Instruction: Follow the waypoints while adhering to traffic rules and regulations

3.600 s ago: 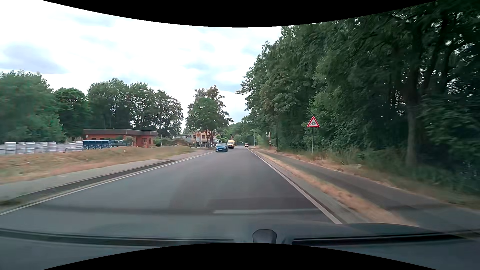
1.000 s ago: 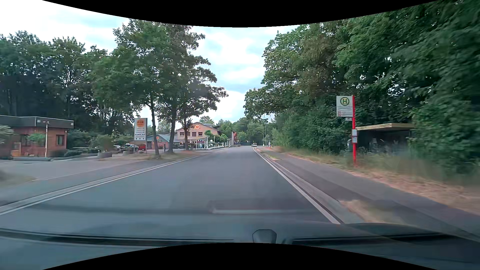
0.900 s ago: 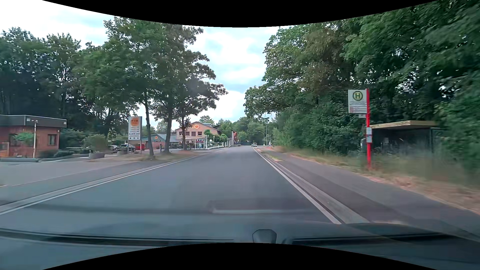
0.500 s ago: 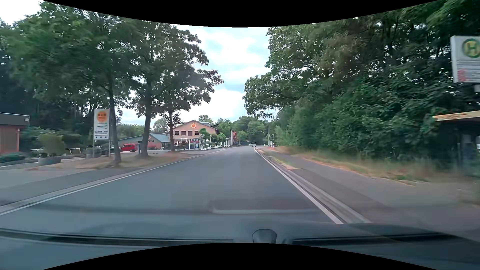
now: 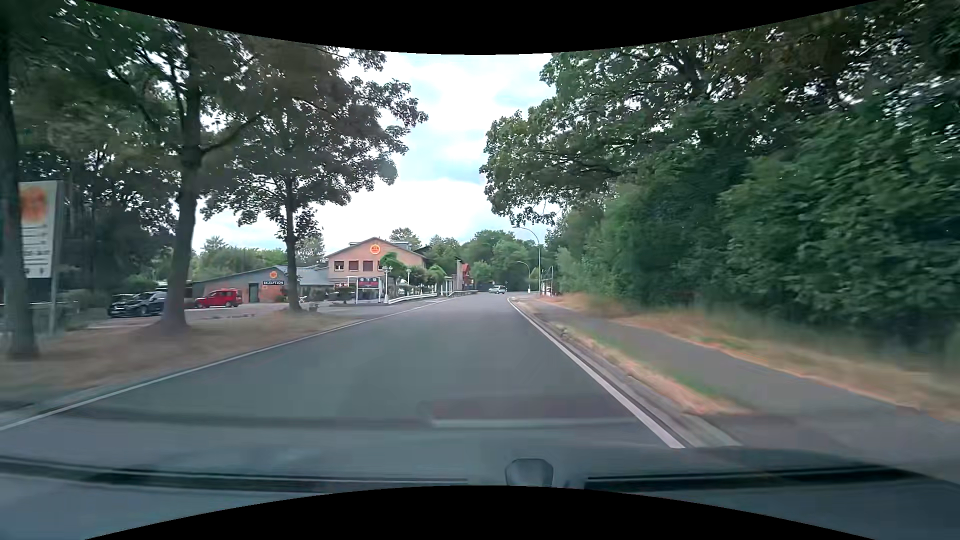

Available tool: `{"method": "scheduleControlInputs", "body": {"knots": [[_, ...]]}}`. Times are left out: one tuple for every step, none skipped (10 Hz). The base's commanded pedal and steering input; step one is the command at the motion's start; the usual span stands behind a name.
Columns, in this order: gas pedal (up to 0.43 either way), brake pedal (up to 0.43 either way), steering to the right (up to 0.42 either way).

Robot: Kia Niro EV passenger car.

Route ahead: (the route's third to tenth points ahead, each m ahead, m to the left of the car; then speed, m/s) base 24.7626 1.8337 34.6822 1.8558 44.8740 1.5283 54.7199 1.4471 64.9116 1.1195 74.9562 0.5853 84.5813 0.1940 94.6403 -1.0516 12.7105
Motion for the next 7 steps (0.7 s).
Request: {"method": "scheduleControlInputs", "body": {"knots": [[0.000, 0.000, 0.004], [0.000, 0.000, 0.003], [0.000, 0.000, 0.002], [0.000, 0.000, 0.001], [0.000, 0.000, 0.001], [0.000, 0.000, 0.000], [0.000, 0.000, 0.000]]}}
